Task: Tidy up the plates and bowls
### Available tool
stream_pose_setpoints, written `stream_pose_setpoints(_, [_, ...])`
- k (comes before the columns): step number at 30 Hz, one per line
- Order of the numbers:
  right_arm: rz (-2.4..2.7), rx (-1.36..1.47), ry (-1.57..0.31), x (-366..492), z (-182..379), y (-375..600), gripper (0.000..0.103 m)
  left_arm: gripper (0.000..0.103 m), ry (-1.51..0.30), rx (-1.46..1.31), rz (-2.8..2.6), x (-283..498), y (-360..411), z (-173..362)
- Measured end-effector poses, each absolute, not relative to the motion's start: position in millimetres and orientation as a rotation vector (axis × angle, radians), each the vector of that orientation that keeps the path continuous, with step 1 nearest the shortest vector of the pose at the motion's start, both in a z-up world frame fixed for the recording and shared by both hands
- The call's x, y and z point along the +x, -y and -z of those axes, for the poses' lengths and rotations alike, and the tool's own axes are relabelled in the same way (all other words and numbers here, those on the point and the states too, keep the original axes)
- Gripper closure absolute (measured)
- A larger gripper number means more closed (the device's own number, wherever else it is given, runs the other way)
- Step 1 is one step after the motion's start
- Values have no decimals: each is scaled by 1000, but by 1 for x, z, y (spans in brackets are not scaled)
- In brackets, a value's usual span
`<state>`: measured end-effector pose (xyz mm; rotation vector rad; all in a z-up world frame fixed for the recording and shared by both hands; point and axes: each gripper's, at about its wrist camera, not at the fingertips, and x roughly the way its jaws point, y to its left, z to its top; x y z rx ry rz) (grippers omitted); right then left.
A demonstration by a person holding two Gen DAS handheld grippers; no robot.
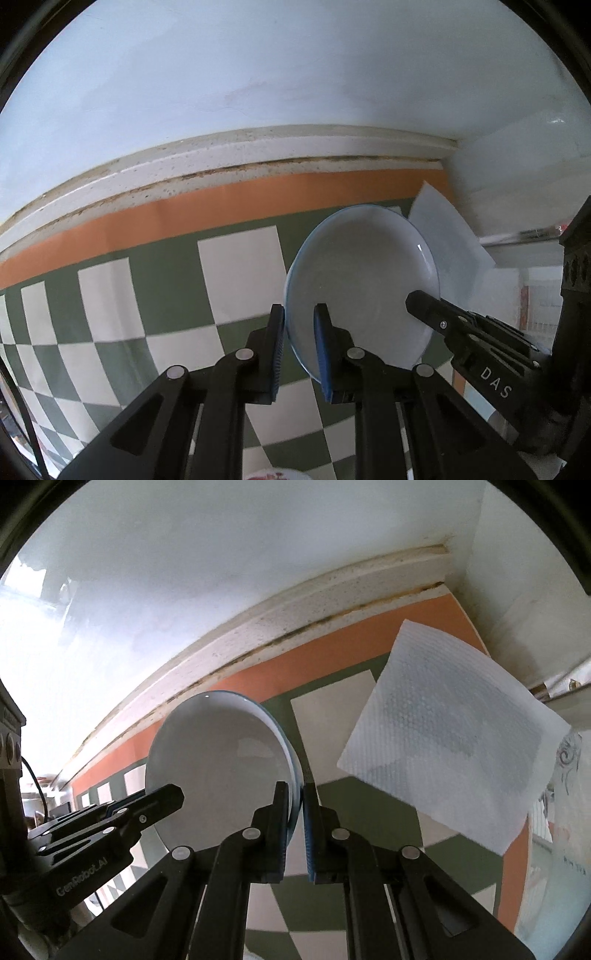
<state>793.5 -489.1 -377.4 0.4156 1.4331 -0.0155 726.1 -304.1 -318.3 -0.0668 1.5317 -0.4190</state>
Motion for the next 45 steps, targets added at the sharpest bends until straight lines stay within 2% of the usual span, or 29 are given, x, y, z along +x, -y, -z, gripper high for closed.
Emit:
stream_pose_setpoints(24, [-30, 378, -1360, 641, 284, 454, 93, 89, -1404, -64, 476, 600, 240, 231])
stream_pose_setpoints(30, [-52, 370, -1366, 604, 281, 434, 93, 89, -1418, -76, 482, 573, 216, 231])
stream_pose_setpoints(45, [-82, 390, -1445, 541, 320, 407, 92, 89, -1510, -95, 453, 522, 190, 271])
